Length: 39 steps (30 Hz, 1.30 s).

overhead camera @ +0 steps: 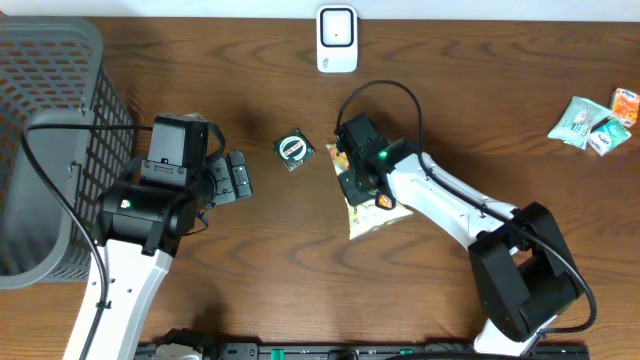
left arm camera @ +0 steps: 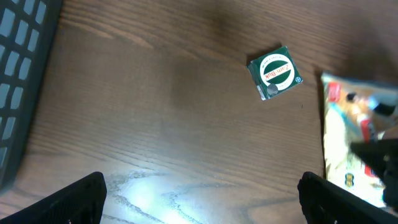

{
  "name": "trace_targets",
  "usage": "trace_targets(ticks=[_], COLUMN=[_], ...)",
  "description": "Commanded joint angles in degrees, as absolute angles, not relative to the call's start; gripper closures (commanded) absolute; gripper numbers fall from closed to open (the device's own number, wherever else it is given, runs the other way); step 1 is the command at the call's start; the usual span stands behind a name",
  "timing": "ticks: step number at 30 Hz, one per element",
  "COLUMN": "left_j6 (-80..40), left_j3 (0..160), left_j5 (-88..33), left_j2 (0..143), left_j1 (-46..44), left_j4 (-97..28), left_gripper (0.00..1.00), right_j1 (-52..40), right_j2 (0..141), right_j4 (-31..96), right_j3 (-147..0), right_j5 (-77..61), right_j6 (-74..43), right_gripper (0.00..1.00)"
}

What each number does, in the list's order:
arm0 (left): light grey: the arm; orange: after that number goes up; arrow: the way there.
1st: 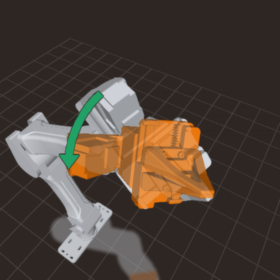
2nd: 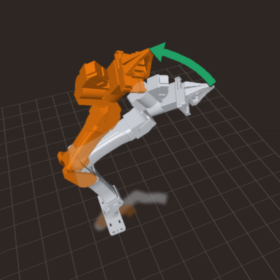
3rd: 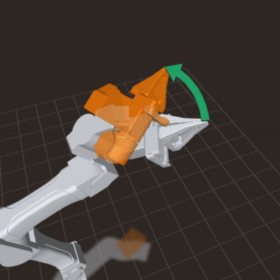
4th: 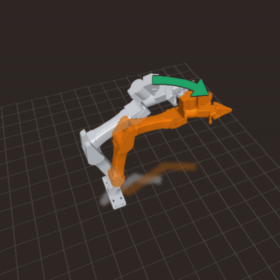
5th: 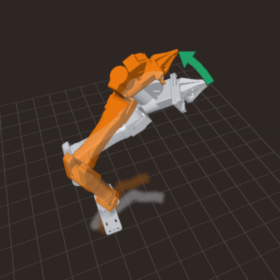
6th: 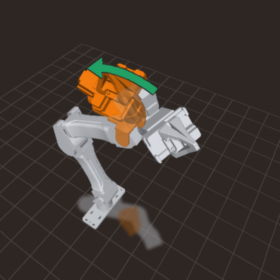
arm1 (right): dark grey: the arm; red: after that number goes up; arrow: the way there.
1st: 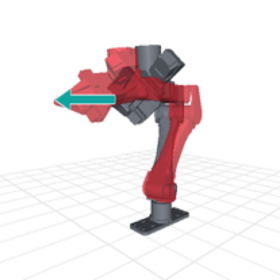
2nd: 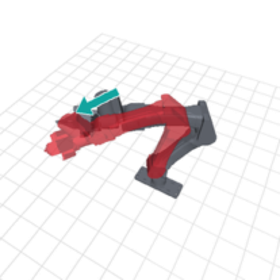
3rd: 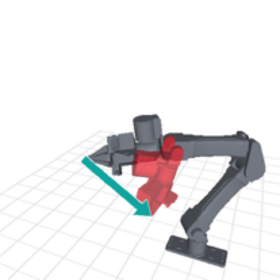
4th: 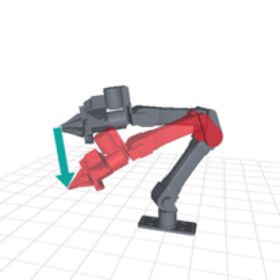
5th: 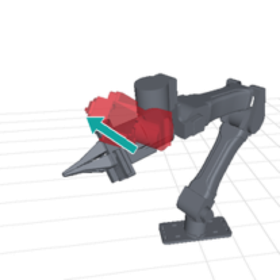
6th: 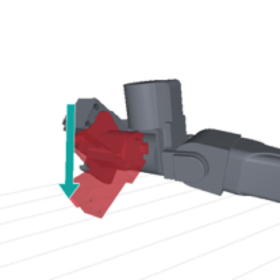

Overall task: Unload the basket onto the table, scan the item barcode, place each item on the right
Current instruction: 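Carry the snack bag up under the white scanner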

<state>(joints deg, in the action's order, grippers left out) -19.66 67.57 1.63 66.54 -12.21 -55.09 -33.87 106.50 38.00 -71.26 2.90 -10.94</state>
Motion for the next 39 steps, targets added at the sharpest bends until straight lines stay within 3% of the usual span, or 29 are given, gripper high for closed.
trace_targets(ticks=[1,13,22,27,31,33,34,36,39], left_j6=[-20.2,-20.2,-20.2,-20.2,-20.2,-20.2,-20.2,-20.2,-20.2], left_j3=[68.1,68.1,68.1,68.1,68.1,68.1,68.1,68.1,68.1], left_j5=[1.5,1.5,1.5,1.5,1.5,1.5,1.5,1.5,1.5], left_j2=[66.7,66.7,66.7,66.7,66.7,66.7,66.7,66.7,66.7], left_j1=[-12.1,-12.1,-12.1,-12.1,-12.1,-12.1,-12.1,-12.1,-12.1], left_j4=[-55.1,-55.1,-55.1,-55.1,-55.1,-55.1,-55.1,-55.1,-55.1], left_gripper=[0.02,0.02,0.02,0.02,0.02,0.02,0.02,0.02,0.02], right_j1=[-32.8,-30.5,-24.7,-22.8,-22.6,-22.6,-22.6,-22.6,-22.6], right_j2=[106.4,106.4,106.9,111.0,116.9,119.0,119.9,120.6,121.9], right_j4=[35.2,10.7,-2.9,-2.8,5.2,9.0,10.4,11.2,13.2], right_j3=[-77.3,-78.9,-80.8,-87.4,-96.3,-99.2,-100.1,-100.1,-100.1], right_j5=[9.1,12.7,0.7,-3.6,-3.7,-2.9,-2.0,-0.3,-0.4], right_j6=[-7.0,-4.1,-11.0,-12.4,-11.3,-10.2,-10.0,-9.9,-8.0], right_gripper=[0.99,0.99,0.99,0.99,0.99,0.88,0.75,0.67,0.65])
